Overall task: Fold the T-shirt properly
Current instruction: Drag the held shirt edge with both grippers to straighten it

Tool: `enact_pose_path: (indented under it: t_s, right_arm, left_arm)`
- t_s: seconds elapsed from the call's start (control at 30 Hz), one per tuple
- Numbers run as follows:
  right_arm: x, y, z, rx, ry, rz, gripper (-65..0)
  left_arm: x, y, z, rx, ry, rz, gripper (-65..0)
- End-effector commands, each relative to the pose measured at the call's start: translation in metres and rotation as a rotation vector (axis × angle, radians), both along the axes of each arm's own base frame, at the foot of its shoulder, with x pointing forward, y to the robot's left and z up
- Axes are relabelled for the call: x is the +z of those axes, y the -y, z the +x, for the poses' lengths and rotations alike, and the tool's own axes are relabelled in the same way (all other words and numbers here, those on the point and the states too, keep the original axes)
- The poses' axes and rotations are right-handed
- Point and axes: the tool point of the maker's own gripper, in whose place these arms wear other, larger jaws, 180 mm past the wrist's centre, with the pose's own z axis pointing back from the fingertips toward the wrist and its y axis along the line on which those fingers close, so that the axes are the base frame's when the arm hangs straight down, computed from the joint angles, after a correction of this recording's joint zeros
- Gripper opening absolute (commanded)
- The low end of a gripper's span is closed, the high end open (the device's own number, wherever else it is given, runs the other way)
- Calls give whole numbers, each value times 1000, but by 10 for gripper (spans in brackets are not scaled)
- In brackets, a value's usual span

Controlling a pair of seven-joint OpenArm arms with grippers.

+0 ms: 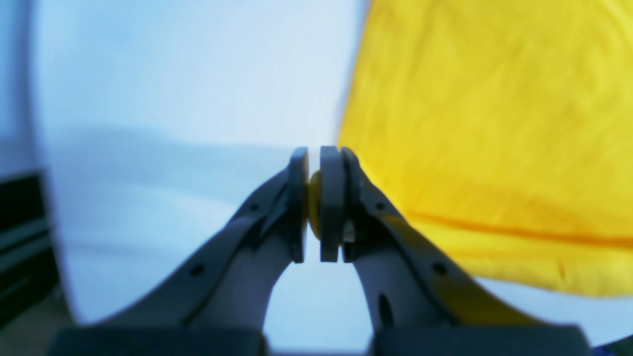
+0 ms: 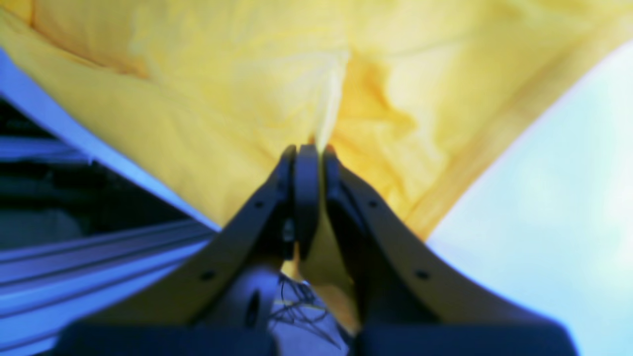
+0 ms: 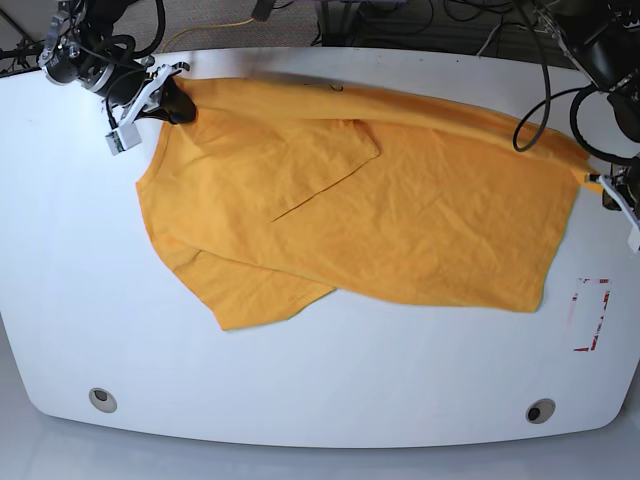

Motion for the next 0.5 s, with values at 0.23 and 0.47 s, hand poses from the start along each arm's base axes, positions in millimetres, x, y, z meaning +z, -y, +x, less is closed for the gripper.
enact_pose_path:
  t_s: [0.23,0.47]
  right_arm:
    - [13,23,10,-58,57,-25,-650]
    - [4,27,13,-82,36,0,-650]
  left_arm:
    - [-13,8,35,-48,39,-26,-622]
    - [-34,28,53,-89,50,-103,-619]
